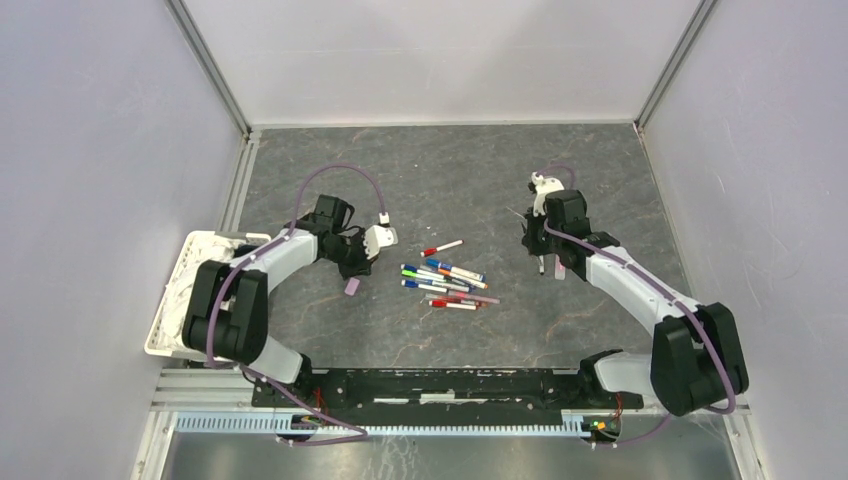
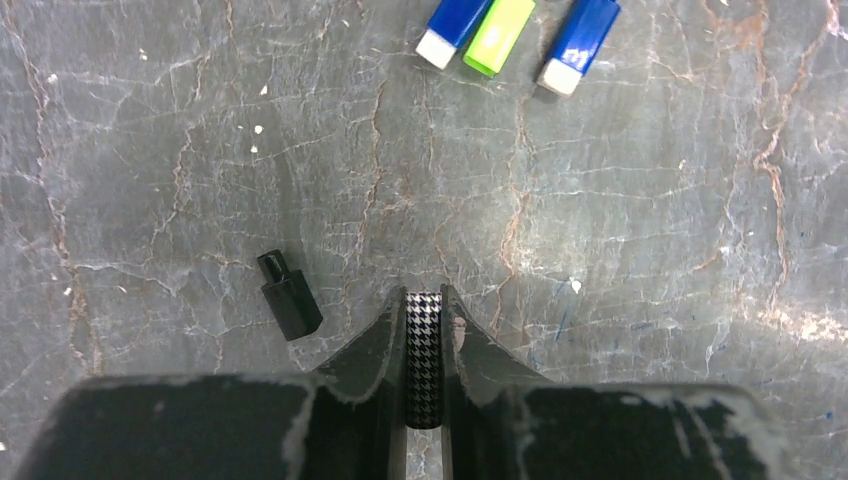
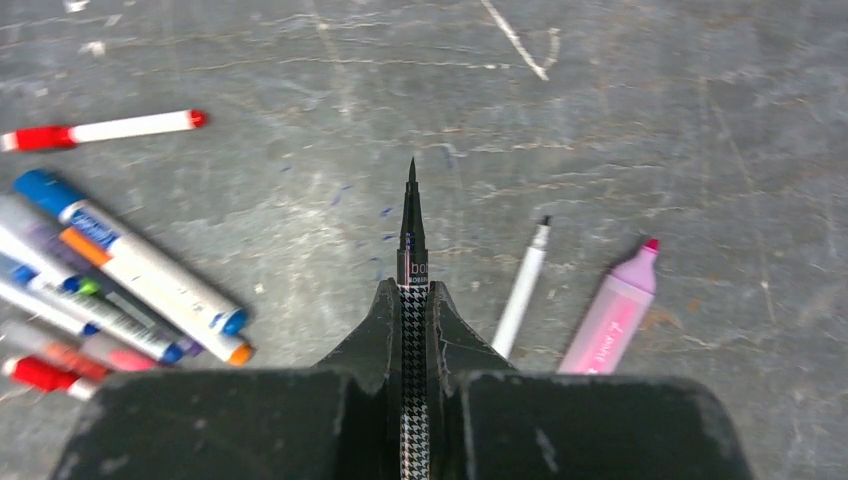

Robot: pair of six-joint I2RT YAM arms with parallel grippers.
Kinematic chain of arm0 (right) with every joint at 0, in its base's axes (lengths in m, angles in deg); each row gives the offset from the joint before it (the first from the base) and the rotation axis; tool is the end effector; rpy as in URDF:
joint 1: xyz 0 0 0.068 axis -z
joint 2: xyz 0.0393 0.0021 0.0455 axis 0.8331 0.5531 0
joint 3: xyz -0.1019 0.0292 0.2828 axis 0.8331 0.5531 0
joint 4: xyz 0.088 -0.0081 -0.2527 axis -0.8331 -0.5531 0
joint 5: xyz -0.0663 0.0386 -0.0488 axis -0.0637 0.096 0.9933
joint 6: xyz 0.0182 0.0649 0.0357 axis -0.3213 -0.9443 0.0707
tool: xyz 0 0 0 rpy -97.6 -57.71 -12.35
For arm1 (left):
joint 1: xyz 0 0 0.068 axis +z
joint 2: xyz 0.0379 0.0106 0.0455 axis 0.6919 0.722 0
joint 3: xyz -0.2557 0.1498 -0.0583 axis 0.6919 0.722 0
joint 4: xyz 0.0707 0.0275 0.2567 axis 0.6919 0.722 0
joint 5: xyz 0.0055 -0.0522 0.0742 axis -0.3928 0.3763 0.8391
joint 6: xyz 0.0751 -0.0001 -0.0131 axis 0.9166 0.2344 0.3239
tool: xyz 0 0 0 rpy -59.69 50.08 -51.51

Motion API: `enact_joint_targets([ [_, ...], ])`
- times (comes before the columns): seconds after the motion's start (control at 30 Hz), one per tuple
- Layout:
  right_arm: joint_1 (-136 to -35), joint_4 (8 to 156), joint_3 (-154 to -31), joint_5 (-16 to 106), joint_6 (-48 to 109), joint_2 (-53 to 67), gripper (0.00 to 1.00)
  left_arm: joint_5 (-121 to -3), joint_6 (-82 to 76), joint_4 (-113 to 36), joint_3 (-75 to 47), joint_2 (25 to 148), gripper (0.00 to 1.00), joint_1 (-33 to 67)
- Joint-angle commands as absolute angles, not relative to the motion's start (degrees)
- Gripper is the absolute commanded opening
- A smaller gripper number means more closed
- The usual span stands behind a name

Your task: Open the pen caps

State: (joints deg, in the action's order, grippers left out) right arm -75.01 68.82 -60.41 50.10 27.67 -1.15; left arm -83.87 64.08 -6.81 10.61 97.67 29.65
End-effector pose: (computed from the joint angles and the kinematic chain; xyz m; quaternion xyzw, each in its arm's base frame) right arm 0.2680 0.0928 0.2285 -0.0789 0.9135 0.1133 0.3826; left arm 0.2654 -0.1005 0.1753 0.5831 0.7492 -0.1770 0.2596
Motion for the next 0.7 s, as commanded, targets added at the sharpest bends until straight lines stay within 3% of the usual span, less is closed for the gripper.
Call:
enact_joint_targets([
  [0.0, -73.86, 75.01, -58.5, 59.04, 26.73, 0.81, 0.0, -81.69, 59.91, -10.6, 10.96, 98.63, 0.23, 29.38],
  [0.2, -72.82, 77.22, -57.31, 63.81, 26.66, 3.7, 0.0, -83.83, 59.85, -5.03, 8.26, 96.7, 0.53, 28.84],
  [0.33, -72.38, 78.39, -56.83, 65.62, 26.92, 5.31, 0.0, -87.81, 59.45, 0.56, 4.52, 94.73, 0.58, 28.9],
  [0.4, -72.13, 78.96, -56.42, 66.73, 27.1, 5.96, 0.0, -90.95, 59.21, 4.41, 1.9, 93.7, 0.68, 28.92],
  [0.43, -71.98, 79.16, -56.21, 66.99, 27.19, 6.22, 0.01, -92.58, 58.93, 6.16, 0.39, 93.1, 0.83, 28.92],
  [0.47, -71.75, 79.42, -55.88, 66.96, 27.27, 6.46, 0.02, -94.43, 58.54, 8.09, -1.19, 92.55, 0.87, 28.92],
  [0.67, -71.04, 80.95, -54.03, 67.39, 27.15, 7.47, 0.08, -96.87, 54.39, 17.03, -11.37, 89.69, 1.0, 29.05],
])
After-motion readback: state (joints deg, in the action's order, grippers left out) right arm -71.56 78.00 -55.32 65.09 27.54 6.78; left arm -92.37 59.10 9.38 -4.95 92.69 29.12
